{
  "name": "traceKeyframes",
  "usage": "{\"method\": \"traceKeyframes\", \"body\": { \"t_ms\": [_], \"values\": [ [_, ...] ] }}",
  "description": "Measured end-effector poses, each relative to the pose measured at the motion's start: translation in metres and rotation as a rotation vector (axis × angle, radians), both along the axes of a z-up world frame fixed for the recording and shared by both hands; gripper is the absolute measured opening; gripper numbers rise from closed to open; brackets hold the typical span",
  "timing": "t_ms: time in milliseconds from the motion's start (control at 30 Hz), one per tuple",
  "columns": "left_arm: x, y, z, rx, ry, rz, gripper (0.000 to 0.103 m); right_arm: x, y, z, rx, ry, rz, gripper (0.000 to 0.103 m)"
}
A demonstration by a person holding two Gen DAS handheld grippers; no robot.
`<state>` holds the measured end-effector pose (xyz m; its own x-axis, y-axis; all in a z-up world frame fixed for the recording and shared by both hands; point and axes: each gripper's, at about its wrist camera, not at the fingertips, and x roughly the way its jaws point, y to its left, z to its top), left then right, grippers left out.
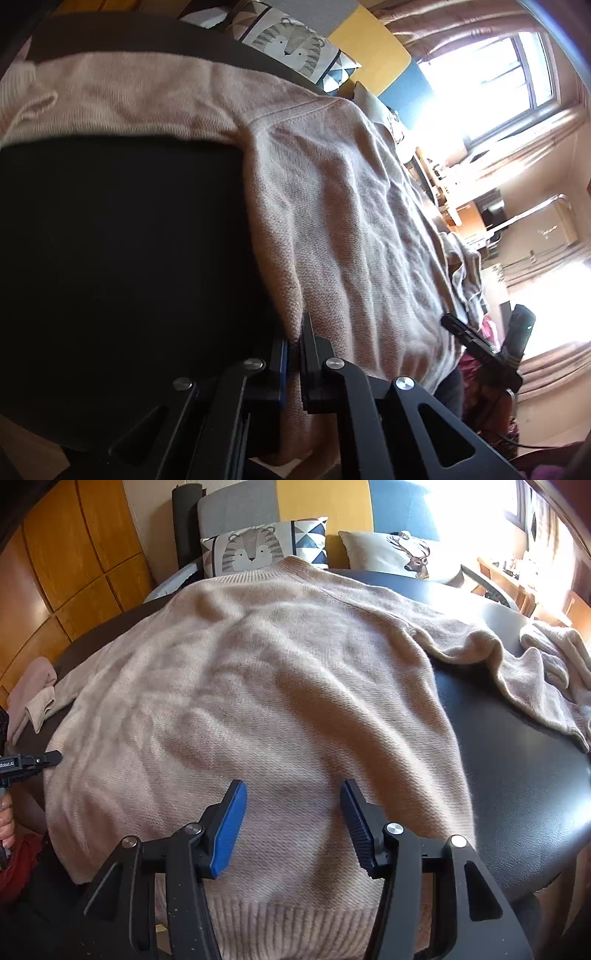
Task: Fold clothes
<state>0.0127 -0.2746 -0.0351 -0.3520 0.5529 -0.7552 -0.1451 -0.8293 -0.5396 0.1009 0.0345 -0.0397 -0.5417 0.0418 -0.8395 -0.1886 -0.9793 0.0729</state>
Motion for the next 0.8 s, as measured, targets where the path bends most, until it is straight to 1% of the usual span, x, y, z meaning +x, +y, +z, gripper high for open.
{"method": "traceKeyframes", "body": {
  "t_ms": [33,100,133,167,200,267,333,467,500,567,633,700,800],
  "values": [
    [0.000,0.003,0.005,-0.069,0.028,-0.017,0.005,0.002,0.010,-0.003,0.015,-0.026,-0.038,0.056],
    [0.000,0.011,0.013,-0.200,0.078,-0.063,0.005,0.012,0.034,0.002,-0.085,0.006,-0.072,0.056],
    [0.001,0.015,0.017,-0.241,0.100,-0.085,0.005,0.017,0.046,0.005,-0.137,0.022,-0.097,0.056],
    [0.003,0.017,0.021,-0.261,0.121,-0.102,0.005,0.022,0.057,0.008,-0.171,0.035,-0.126,0.056],
    [0.004,0.018,0.025,-0.265,0.142,-0.112,0.006,0.026,0.065,0.011,-0.177,0.041,-0.149,0.056],
    [0.006,0.013,0.037,-0.207,0.184,-0.107,0.006,0.033,0.077,0.014,-0.159,0.044,-0.188,0.055],
    [0.007,0.007,0.045,-0.160,0.225,-0.081,0.006,0.036,0.084,0.015,-0.131,0.037,-0.205,0.050],
    [-0.004,0.022,0.061,-0.128,0.294,-0.071,0.006,0.027,0.090,0.011,-0.143,0.023,-0.202,0.049],
    [-0.007,0.028,0.064,-0.128,0.308,-0.078,0.006,0.022,0.089,0.011,-0.146,0.020,-0.197,0.047],
    [-0.012,0.046,0.068,-0.151,0.324,-0.121,0.006,0.012,0.089,0.009,-0.150,0.019,-0.195,0.040],
    [-0.016,0.067,0.067,-0.180,0.328,-0.170,0.006,0.002,0.091,0.008,-0.164,0.025,-0.198,0.040],
    [-0.016,0.086,0.059,-0.216,0.308,-0.225,0.006,-0.010,0.094,0.009,-0.165,0.036,-0.200,0.038],
    [-0.016,0.103,0.038,-0.304,0.276,-0.282,0.006,-0.030,0.103,0.010,-0.157,0.043,-0.205,0.037]
  ]
}}
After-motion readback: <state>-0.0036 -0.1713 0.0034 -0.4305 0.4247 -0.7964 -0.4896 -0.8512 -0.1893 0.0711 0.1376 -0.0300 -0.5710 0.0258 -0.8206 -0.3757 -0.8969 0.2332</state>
